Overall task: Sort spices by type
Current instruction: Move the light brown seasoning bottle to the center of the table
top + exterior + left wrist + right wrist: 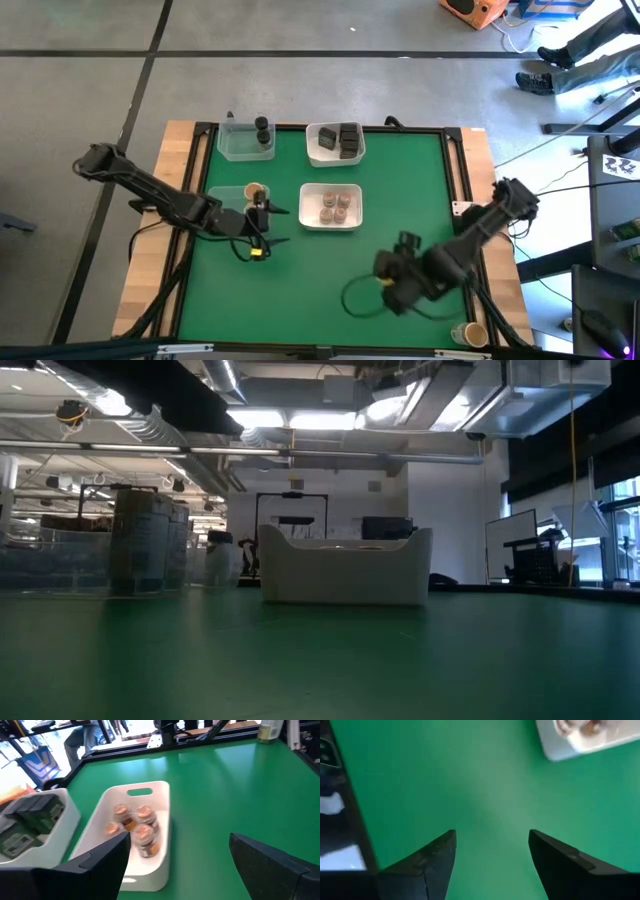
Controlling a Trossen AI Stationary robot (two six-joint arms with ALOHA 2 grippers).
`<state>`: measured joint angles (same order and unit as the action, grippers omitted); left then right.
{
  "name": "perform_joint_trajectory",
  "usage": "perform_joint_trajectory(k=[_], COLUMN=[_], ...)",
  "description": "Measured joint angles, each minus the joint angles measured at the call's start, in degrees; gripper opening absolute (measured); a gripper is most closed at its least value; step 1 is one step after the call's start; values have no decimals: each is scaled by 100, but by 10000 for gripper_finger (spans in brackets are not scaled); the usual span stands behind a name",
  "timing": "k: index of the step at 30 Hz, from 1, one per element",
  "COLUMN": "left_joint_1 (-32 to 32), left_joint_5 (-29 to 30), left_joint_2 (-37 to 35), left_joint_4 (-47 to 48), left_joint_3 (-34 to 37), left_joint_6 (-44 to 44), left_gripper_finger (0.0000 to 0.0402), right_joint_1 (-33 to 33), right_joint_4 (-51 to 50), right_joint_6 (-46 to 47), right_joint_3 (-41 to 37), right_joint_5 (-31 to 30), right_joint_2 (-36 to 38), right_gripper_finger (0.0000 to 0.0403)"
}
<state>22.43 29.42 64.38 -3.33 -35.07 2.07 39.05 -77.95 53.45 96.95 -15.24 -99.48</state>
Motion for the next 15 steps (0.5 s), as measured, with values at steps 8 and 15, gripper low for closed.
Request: perform_joint_trajectory(k=[8,15], left_joint_1=[262,400], left_joint_5=[-10,-10], left_joint_2=[417,450], left_joint_4=[-445,-616], left_joint_3=[-2,-2], left_joint_6=[270,381], left_gripper_finger=[322,322], right_joint_1=[1087,1263], right_joint_4=[87,289], right_joint_6=[2084,2986], right_joint_3=[-110,-108], right_joint_5=[-79,249], right_joint_2=[1,-16], right_gripper_finger=[248,256])
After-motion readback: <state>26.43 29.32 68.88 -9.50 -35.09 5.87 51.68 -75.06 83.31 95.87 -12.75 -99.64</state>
